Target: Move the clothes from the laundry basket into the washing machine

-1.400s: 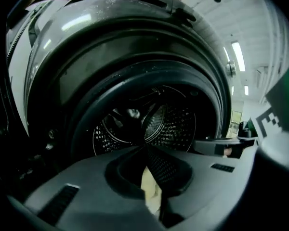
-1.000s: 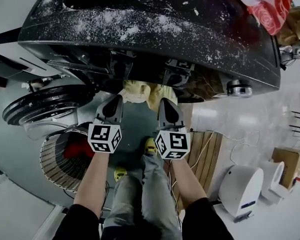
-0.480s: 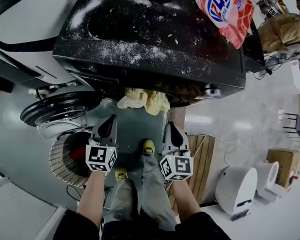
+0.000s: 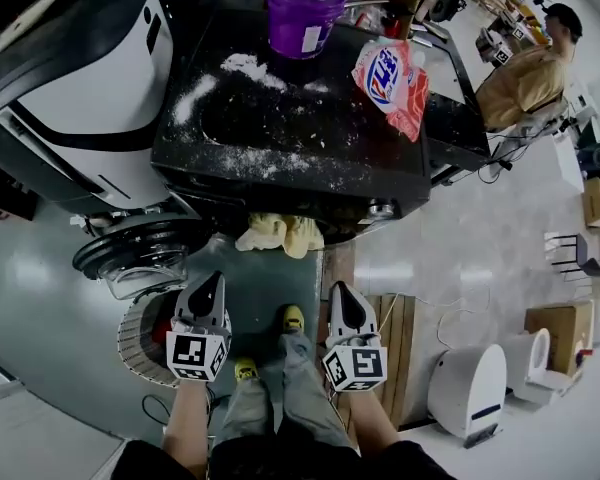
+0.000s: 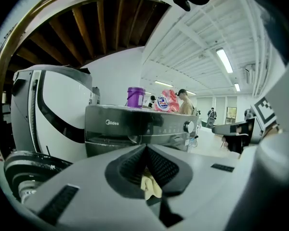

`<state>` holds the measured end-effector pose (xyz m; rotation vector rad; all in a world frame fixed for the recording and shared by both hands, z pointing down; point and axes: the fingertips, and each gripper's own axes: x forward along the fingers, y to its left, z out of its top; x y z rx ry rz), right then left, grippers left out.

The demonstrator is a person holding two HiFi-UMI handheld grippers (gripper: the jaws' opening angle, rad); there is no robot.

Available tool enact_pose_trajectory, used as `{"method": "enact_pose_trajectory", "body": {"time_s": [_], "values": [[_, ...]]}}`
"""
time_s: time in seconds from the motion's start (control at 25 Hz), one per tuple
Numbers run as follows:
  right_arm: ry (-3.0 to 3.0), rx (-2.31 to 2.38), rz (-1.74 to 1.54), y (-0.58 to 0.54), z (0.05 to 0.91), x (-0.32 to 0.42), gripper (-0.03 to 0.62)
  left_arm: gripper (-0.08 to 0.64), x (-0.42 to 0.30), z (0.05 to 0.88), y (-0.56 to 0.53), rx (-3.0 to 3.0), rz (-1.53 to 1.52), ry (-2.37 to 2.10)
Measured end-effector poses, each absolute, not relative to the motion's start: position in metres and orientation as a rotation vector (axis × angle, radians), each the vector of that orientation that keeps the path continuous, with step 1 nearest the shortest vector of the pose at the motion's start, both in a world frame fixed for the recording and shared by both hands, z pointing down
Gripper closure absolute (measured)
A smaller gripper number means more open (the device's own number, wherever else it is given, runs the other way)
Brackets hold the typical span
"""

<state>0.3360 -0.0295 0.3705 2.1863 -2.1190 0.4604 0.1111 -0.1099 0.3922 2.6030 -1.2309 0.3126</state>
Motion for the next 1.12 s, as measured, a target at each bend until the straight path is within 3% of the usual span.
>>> {"method": "enact_pose_trajectory", "body": {"time_s": [0.48,1.12], "values": [[-2.105,2.284,0.393,0.017,0.259,0.316,0.589,0.549,0.080,0.265,-0.082,2.785,0.322,-1.183],[-2.112,2.284,0.283,0.058,0.170,0.329,0.589,0.549,0.067,0.176,-0.063,2.791,0.219,-1.178]]}}
